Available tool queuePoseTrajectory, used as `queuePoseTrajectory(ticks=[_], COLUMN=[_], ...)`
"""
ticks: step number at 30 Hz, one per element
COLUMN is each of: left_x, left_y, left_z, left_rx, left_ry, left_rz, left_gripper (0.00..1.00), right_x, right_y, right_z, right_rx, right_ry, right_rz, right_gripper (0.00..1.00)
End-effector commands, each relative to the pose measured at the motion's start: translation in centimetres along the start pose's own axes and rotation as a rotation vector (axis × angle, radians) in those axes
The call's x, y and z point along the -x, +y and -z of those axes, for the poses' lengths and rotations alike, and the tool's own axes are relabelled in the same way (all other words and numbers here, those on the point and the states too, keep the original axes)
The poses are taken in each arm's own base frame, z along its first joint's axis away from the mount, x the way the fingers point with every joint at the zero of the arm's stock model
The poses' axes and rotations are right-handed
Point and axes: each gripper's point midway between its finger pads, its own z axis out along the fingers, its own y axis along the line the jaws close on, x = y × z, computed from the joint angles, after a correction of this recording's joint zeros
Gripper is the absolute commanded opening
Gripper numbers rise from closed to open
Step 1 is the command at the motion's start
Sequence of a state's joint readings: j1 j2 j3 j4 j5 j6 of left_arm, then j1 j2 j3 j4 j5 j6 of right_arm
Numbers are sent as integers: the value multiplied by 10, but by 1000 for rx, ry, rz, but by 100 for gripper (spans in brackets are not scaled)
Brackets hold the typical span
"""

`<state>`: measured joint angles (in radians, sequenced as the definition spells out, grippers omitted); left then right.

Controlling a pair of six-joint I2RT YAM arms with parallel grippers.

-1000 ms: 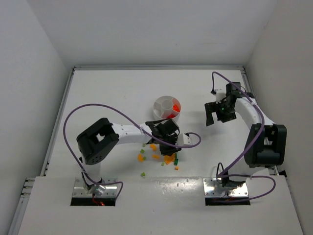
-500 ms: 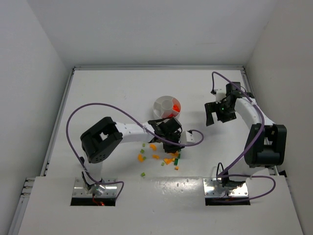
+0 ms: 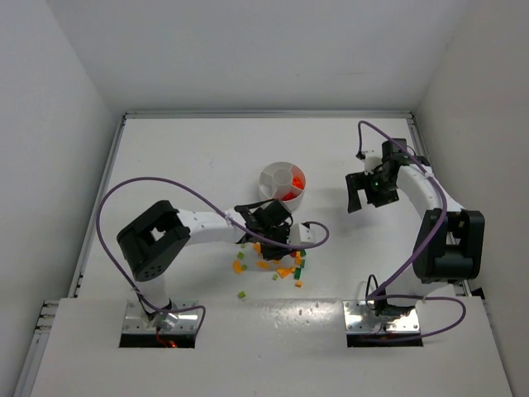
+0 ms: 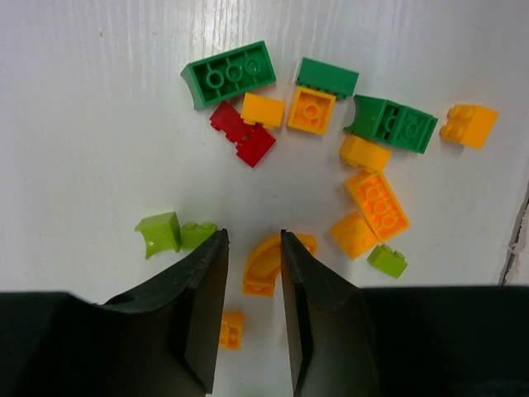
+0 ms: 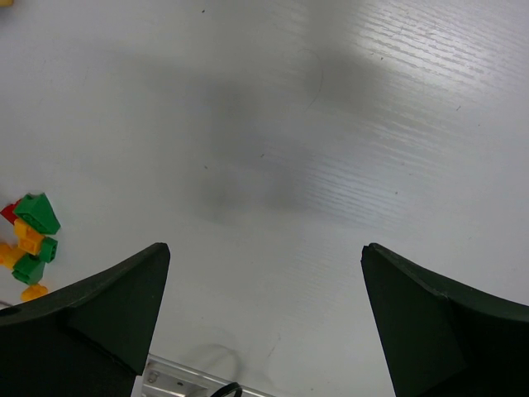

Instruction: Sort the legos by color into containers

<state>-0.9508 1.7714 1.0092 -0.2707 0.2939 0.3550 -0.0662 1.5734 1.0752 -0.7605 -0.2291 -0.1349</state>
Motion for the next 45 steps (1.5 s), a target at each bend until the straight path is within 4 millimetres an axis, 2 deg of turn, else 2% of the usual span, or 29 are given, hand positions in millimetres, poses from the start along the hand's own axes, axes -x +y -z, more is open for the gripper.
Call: queuePoseTrajectory(ticks=[1, 3, 4, 8, 10, 11, 16, 22, 23, 28, 30, 33, 37, 45], left_x=[-12, -1, -3, 19, 21, 31, 46, 47, 42, 42, 48, 44, 45, 43], left_y=[3, 7, 5, 9, 10, 13, 16, 23, 23, 22, 25, 23, 24, 5], left_z=[14, 20, 21, 35, 37, 40, 42, 26, 21, 6, 3, -7, -10, -23], left_rx=[14, 21, 17, 37, 37, 46, 39, 35, 27, -11, -16, -48, -56, -102], left_ry=[48, 33, 42, -21, -21, -41, -74, -63, -48, -43, -53, -43, -47, -28], left_rz=[-3, -8, -5, -33, -33, -40, -59, -77, -83, -108, -120, -147, -171, -213], left_gripper=[38, 42, 44, 49, 50, 51, 54, 54, 54, 56, 57, 60, 61, 61], right_x=[15, 19, 19, 19, 17, 17, 16, 16, 16, 15, 15, 15, 15, 14], right_y=[1, 1, 1, 1, 2, 2, 0, 0, 0, 0, 0, 0, -3, -4], right_z=[2, 4, 4, 4, 5, 5, 5, 5, 5, 2, 2, 2, 3, 3], right_rx=[15, 13, 13, 13, 13, 13, 4, 4, 4, 7, 7, 7, 3, -6], right_ry=[-46, -55, -55, -55, -55, -55, -52, -52, -52, -44, -44, -44, -45, -43], right_rz=[22, 25, 25, 25, 25, 25, 24, 24, 24, 22, 22, 22, 14, 13], right_gripper=[100, 100, 100, 100, 100, 100, 100, 100, 100, 100, 100, 100, 100, 100])
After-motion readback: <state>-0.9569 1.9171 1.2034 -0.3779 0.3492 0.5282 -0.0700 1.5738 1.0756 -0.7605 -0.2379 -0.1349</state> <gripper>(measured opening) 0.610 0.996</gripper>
